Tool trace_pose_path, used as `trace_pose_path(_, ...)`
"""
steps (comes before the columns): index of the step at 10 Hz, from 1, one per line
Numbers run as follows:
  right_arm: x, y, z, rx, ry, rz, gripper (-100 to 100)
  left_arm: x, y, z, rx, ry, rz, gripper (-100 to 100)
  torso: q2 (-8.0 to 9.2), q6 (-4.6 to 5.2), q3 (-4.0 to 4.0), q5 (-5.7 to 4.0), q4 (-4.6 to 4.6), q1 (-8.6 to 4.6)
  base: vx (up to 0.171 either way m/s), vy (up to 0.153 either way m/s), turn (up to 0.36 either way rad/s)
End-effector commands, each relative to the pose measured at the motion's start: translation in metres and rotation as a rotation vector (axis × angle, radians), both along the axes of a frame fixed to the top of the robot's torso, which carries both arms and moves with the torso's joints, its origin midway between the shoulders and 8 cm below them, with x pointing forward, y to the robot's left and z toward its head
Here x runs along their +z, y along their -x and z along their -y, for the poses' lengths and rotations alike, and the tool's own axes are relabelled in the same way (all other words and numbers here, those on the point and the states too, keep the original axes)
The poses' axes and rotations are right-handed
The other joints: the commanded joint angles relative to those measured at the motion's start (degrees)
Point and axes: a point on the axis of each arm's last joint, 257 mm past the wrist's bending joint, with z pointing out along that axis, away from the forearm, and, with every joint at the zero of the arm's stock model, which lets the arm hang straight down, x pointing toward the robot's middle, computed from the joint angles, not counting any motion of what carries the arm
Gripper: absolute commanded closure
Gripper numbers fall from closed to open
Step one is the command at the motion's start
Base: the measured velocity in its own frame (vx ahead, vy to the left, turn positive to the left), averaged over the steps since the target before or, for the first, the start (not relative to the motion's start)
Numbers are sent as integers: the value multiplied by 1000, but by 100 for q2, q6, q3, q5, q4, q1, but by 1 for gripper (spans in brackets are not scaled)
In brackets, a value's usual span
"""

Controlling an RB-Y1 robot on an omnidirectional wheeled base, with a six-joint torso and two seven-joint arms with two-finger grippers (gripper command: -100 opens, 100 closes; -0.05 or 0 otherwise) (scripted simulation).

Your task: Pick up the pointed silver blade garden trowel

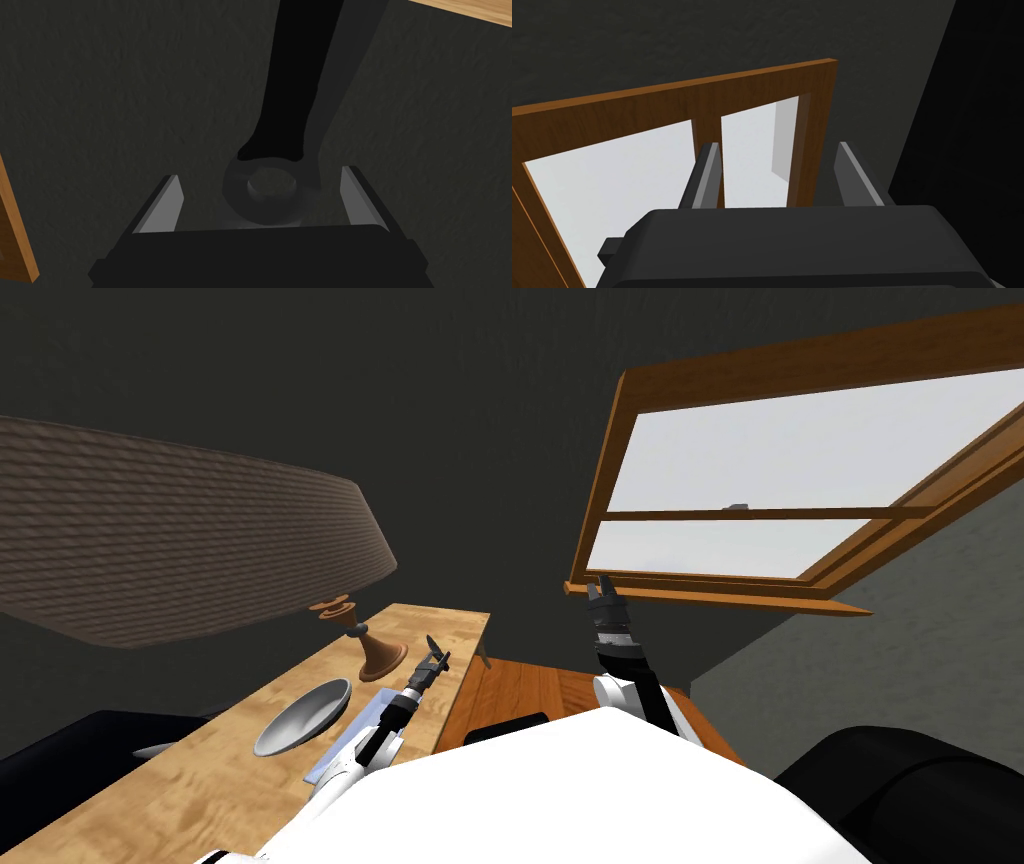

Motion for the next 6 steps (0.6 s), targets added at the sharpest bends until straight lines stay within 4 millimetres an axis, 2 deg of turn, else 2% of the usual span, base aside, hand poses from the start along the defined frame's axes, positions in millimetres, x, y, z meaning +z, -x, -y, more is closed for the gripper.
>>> trace_pose_path(1, 0, 0, 0, 0, 0, 0, 0, 0, -4, 14, -13, -5, 0, -100, 0, 0, 0, 0, 0, 0, -14, 70, 34)
trace_pose_path(2, 0, 0, 0, 0, 0, 0, 0, -2, -3, 18, -29, -20, -4, -100, 0, 2, 0, 0, 0, -5, -6, 24, -15)
trace_pose_path(3, 0, 0, 0, 0, 0, 0, 0, 4, -15, 32, -11, 8, 6, -100, -2, 2, -1, -3, 0, -19, -6, 53, 86)
trace_pose_path(5, 0, 0, 0, 0, 0, 0, 0, 0, -12, 39, -42, -23, 0, -100, -3, 2, -2, -2, -1, -10, -6, 45, 25)
trace_pose_path(6, 0, 0, 0, 0, 0, 0, 0, 7, -23, 51, -22, 0, 9, -100, -2, 2, -1, -3, -1, -19, -17, 60, 86)
